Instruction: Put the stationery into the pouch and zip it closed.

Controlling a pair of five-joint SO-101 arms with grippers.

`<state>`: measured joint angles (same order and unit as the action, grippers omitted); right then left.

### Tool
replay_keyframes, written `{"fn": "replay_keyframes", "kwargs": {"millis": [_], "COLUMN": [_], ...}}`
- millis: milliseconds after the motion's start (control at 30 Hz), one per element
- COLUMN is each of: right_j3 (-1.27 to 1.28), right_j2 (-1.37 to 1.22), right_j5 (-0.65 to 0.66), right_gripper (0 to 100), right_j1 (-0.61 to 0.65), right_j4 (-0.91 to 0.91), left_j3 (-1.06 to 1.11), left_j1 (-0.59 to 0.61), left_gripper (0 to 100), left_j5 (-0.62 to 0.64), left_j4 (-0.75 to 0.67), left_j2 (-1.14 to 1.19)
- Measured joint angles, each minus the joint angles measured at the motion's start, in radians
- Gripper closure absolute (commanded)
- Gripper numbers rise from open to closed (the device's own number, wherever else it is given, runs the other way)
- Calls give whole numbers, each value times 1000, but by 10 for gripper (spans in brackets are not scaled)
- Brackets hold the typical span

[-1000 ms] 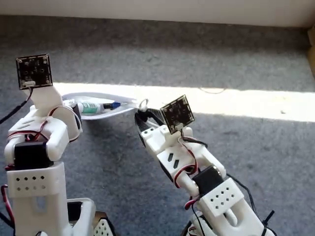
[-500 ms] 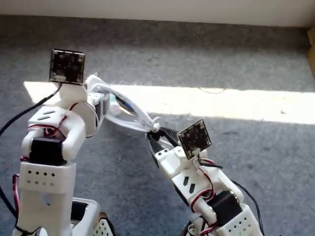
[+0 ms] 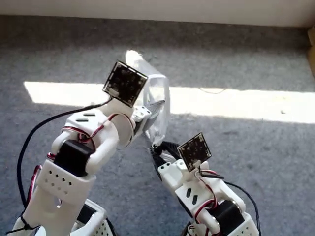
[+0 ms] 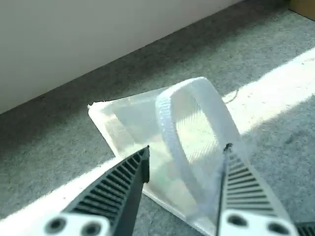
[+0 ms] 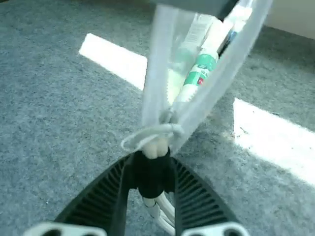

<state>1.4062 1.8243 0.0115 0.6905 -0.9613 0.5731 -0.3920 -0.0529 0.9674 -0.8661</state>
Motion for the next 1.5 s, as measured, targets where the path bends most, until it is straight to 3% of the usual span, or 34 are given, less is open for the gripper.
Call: {"fn": "replay_keyframes", "kwargs": {"millis": [467,633,900,1100,1367,1500], "right_j3": [6,6,6,-32,-95,-124], "right_j2": [2,2,2,2,2,2], "right_j5": [0,0,64,83,83,83], "right_gripper": [993,993,993,993,993,993], "right_j1": [-103,-184,-198,-201,-201,-203], "right_j4": [-2,-2,-8,-106,-118,-118], "left_j3": [-2,-84,-106,-49,43,150], "left_j1": [-12,-14,-12,-23,-118,-140], "left_gripper": [767,765,764,764,764,764], "left_j5": [-40,-110,-279,-367,-373,-373], "left_j4": [3,133,311,313,319,229], "left_j2": [0,0,0,-3,-54,-153]}}
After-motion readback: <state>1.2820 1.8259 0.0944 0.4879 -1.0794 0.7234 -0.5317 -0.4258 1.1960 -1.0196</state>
